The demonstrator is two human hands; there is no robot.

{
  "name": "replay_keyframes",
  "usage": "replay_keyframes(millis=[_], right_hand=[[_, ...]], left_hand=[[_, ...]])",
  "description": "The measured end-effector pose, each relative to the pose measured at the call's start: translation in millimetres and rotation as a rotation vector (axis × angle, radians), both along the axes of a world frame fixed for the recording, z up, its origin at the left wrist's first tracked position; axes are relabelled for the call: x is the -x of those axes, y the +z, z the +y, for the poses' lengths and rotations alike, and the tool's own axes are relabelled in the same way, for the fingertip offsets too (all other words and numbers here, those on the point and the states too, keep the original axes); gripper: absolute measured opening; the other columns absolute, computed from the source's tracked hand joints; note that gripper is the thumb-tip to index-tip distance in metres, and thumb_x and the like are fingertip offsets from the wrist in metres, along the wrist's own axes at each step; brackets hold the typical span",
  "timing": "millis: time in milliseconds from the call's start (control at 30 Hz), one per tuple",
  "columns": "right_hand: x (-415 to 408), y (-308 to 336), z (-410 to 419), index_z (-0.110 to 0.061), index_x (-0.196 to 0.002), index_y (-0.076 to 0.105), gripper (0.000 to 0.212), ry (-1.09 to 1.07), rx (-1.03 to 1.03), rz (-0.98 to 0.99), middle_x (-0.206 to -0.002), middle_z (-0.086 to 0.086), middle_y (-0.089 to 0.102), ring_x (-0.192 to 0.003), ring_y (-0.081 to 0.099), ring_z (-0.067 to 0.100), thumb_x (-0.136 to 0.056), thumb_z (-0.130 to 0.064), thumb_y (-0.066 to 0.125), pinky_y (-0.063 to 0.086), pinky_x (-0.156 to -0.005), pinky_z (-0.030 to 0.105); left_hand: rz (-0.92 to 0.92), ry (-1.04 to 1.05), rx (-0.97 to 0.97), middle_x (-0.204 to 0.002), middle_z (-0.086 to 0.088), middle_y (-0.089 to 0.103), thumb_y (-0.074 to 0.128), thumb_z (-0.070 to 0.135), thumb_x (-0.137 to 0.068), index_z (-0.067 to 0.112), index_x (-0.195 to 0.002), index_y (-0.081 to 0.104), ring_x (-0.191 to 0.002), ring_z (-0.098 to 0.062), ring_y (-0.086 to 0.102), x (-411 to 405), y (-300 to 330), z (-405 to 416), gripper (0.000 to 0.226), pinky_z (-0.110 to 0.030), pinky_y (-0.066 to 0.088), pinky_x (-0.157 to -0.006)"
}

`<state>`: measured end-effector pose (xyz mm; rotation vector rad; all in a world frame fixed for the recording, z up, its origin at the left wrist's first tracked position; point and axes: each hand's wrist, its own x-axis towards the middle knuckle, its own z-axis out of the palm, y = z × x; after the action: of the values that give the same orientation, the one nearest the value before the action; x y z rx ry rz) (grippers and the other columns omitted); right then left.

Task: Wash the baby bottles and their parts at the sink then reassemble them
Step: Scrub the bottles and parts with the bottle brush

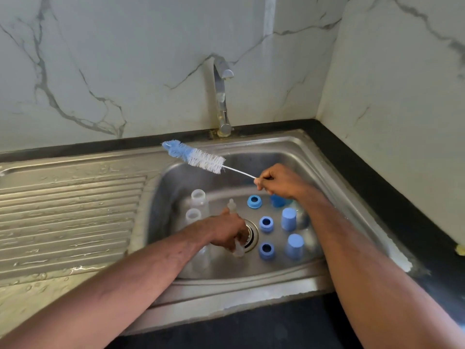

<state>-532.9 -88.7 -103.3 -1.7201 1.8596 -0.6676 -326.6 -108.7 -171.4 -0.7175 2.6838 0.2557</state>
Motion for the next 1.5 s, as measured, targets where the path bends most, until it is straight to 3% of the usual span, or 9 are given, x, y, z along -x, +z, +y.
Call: replay_keyframes(millis=[167,267,433,533,700,1033,1167,1333,1500], right_hand=[[-4,-2,-2,-0.022,-0.072,0.075,0.027,0.020,0.000,0.015,-0.056,-0.006,0.063,-0.049,0.053,-0.001,-0.095,-0.033,0.068,0.043,-0.061,0.019],[-4,-2,-1,-0.019,-0.076,0.077,0.025,0.020,-0.007,0.002,-0.049,-0.011,0.060,-0.046,0.053,-0.004,-0.095,-0.032,0.068,0.041,-0.058,0.017],[-3,-1,0,-0.020,-0.075,0.076,0.027,0.015,-0.016,-0.011,-0.046,-0.016,0.059,-0.044,0.052,-0.005,-0.096,-0.034,0.067,0.040,-0.058,0.020],[-3,-1,1,-0.019,-0.075,0.076,0.026,0.021,-0.020,-0.011,-0.045,-0.019,0.058,-0.043,0.052,-0.006,-0.096,-0.033,0.067,0.040,-0.057,0.018],[-2,3,0,-0.021,-0.074,0.075,0.026,0.018,-0.017,0.002,-0.044,-0.017,0.058,-0.043,0.052,-0.007,-0.096,-0.033,0.067,0.037,-0.050,0.012],[-6,5,4,-0.017,-0.082,0.078,0.023,0.051,0.007,-0.021,-0.069,-0.006,0.069,-0.062,0.061,0.003,-0.096,-0.031,0.068,0.048,-0.064,0.020],[-4,2,2,-0.019,-0.084,0.077,0.016,0.038,0.047,-0.042,-0.077,0.000,0.073,-0.066,0.065,0.008,-0.095,-0.028,0.069,0.056,-0.073,0.029],[-12,5,2,-0.029,-0.086,0.073,0.011,0.025,0.058,-0.094,-0.073,-0.011,0.070,-0.066,0.066,0.002,-0.095,-0.026,0.066,0.050,-0.062,0.019],[-21,5,5,-0.030,-0.098,0.077,0.012,0.087,0.092,-0.137,-0.074,-0.007,0.071,-0.065,0.063,-0.002,-0.097,-0.031,0.065,0.047,-0.062,0.014]], left_hand=[[-0.063,-0.021,0.018,-0.121,0.004,0.066,0.079,0.019,-0.082,0.028,-0.121,0.069,-0.112,-0.023,0.052,0,-5,5,0.041,-0.026,0.025,-0.083],[-0.044,0.014,-0.015,-0.113,0.009,0.067,0.083,0.024,-0.077,0.032,-0.114,0.069,-0.108,-0.023,0.055,-1,-8,2,0.040,-0.029,0.036,-0.088],[0.050,0.021,-0.023,-0.101,0.009,0.072,0.086,0.035,-0.071,0.027,-0.101,0.070,-0.096,-0.015,0.061,6,3,-4,0.035,-0.034,0.033,-0.087],[0.116,0.049,-0.065,-0.104,0.010,0.072,0.084,0.032,-0.074,0.026,-0.109,0.070,-0.095,-0.011,0.060,22,9,0,0.038,-0.034,0.038,-0.096],[0.053,-0.027,-0.063,-0.113,0.006,0.069,0.082,0.027,-0.079,0.025,-0.126,0.062,-0.107,-0.017,0.061,53,0,16,0.052,-0.034,0.037,-0.087],[0.045,-0.059,-0.062,-0.114,-0.001,0.062,0.073,0.038,-0.082,0.025,-0.117,0.065,-0.111,-0.022,0.055,70,-14,21,0.039,-0.045,0.037,-0.096],[0.442,0.313,-0.246,-0.090,0.000,0.067,0.074,0.029,-0.083,0.013,-0.097,0.066,-0.080,-0.015,0.063,44,13,-5,0.023,-0.030,0.050,-0.071],[1.005,0.897,-0.615,-0.094,-0.016,0.071,0.060,0.001,-0.095,0.004,-0.115,0.066,-0.074,-0.020,0.073,-25,49,-34,0.022,-0.028,0.047,-0.058],[1.718,1.224,-0.729,-0.092,-0.010,0.065,0.052,0.015,-0.102,0.017,-0.108,0.054,-0.067,-0.015,0.070,-112,74,-44,0.007,-0.026,0.044,-0.057]])
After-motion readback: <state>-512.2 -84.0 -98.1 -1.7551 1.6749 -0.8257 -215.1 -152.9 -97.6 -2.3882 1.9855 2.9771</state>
